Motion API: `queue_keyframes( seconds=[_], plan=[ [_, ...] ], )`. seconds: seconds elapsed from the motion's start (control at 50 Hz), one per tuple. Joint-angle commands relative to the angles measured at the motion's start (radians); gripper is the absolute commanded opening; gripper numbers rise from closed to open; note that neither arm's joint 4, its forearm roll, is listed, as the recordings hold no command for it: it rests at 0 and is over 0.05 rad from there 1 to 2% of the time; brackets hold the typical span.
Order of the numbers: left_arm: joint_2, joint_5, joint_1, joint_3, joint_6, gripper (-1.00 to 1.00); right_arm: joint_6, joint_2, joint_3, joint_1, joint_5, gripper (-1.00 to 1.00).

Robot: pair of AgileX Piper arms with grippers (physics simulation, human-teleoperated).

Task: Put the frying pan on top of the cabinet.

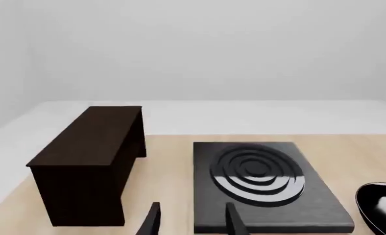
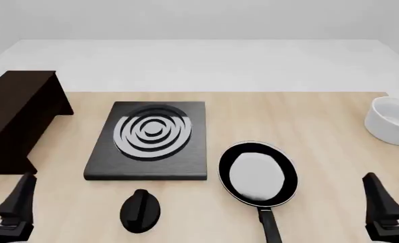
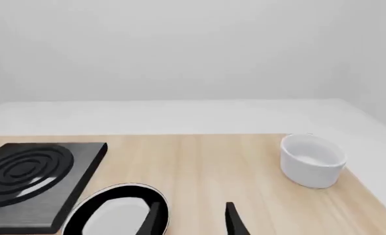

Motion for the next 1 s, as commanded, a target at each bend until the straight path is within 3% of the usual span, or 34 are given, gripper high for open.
queue_keyframes(
  seconds=[0.02, 0.12, 0.3, 0.38, 0.42, 0.48, 0.58, 0.6, 0.66, 0.76, 0.86, 1.0],
  plan=[
    [-0.014, 0.012, -0.023, -0.006, -0.027, 1.00, -0.030, -0.013, -0.003, 0.009, 0.006, 1.00],
    [-0.015, -0.039, -0.084, -0.005, -0.018, 1.00, -0.042, -0.013, -0.003, 0.015, 0.008, 1.00],
    [-0.012, -0.008, -0.107, -0.001, -0.045, 1.00, -0.042, -0.013, -0.002, 0.018, 0.007, 1.00],
    [0.030, -0.027, -0.148, -0.050, -0.050, 1.00, -0.046, -0.014, -0.002, 0.017, 0.006, 1.00],
    [0.120, -0.071, -0.179, -0.079, -0.143, 1.00, -0.048, -0.014, -0.002, 0.017, 0.006, 1.00],
    [0.201, -0.112, -0.203, -0.116, -0.190, 1.00, -0.048, -0.014, -0.001, 0.015, 0.004, 1.00],
    [0.352, -0.179, -0.327, -0.177, -0.250, 1.00, -0.055, -0.014, -0.001, 0.017, 0.002, 1.00],
    [0.405, -0.208, -0.371, -0.184, -0.304, 1.00, -0.055, -0.014, -0.002, 0.017, 0.003, 1.00],
    [0.534, -0.279, -0.451, -0.201, -0.370, 1.00, -0.057, -0.014, -0.004, 0.016, 0.003, 1.00],
    [0.752, -0.375, -0.549, -0.248, -0.438, 1.00, -0.061, -0.015, -0.009, 0.016, 0.006, 1.00],
    [0.947, -0.424, -0.664, -0.319, -0.544, 1.00, -0.061, -0.015, -0.015, 0.016, 0.013, 1.00],
    [1.118, -0.477, -0.759, -0.374, -0.644, 1.00, -0.062, -0.014, -0.014, 0.015, 0.013, 1.00]
  ],
)
